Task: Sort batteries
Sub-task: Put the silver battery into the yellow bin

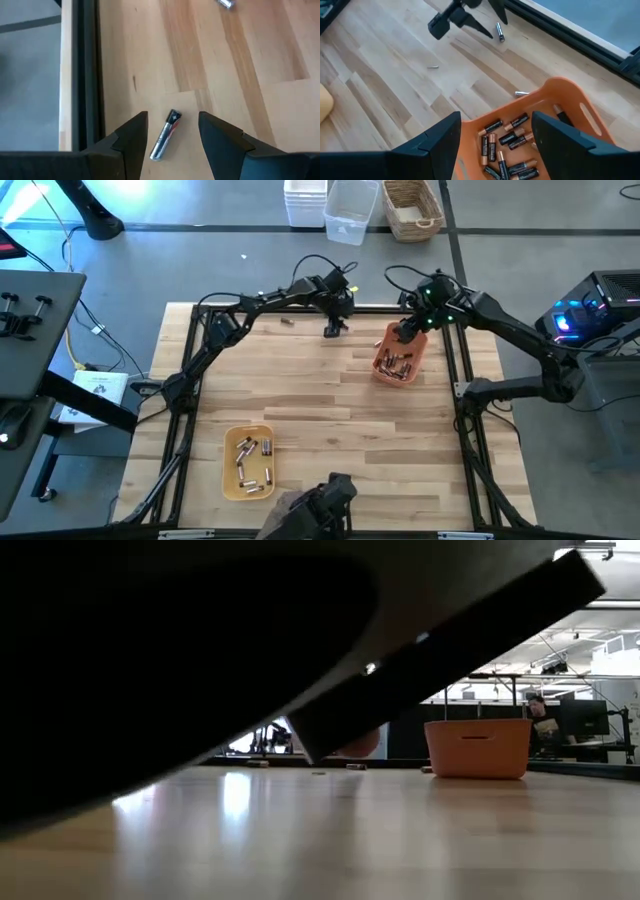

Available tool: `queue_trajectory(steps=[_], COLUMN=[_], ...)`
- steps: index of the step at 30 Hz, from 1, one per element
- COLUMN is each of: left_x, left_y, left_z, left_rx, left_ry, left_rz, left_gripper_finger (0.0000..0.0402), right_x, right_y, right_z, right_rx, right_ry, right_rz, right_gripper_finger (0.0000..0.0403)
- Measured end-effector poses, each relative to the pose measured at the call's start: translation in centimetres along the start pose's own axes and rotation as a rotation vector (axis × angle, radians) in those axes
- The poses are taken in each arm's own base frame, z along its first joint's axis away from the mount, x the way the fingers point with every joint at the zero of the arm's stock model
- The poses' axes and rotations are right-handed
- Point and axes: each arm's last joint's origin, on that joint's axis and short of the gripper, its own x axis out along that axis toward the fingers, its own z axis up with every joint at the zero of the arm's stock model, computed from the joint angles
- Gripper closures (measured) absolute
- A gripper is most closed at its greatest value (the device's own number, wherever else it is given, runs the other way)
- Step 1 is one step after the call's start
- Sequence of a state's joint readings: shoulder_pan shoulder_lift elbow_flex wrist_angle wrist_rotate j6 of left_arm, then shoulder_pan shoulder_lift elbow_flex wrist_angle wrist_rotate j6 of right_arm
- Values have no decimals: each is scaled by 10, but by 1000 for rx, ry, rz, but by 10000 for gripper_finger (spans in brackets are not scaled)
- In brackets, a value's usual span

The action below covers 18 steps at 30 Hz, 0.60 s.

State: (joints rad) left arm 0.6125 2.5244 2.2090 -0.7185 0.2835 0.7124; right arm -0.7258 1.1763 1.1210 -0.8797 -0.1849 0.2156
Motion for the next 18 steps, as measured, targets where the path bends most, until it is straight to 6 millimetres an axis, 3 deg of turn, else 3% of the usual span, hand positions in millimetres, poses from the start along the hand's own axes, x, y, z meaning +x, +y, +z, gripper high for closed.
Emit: queue_trajectory(steps=[9, 14, 18], left_x=[-3, 8, 5], left_y=[10, 21, 37], left_z=[-14, -34, -35], left_rx=[-48, -198, -260], left_ry=[-29, -89, -139], left_rz=[-78, -172, -81], left_gripper_finger=[232, 235, 251], right_x=[0, 0, 0], right_y=[1, 1, 2], right_z=[0, 0, 2], right_rx=[8, 11, 31], right_ry=[4, 6, -18], right_rz=[21, 35, 39], right_gripper_finger=[167, 167, 167])
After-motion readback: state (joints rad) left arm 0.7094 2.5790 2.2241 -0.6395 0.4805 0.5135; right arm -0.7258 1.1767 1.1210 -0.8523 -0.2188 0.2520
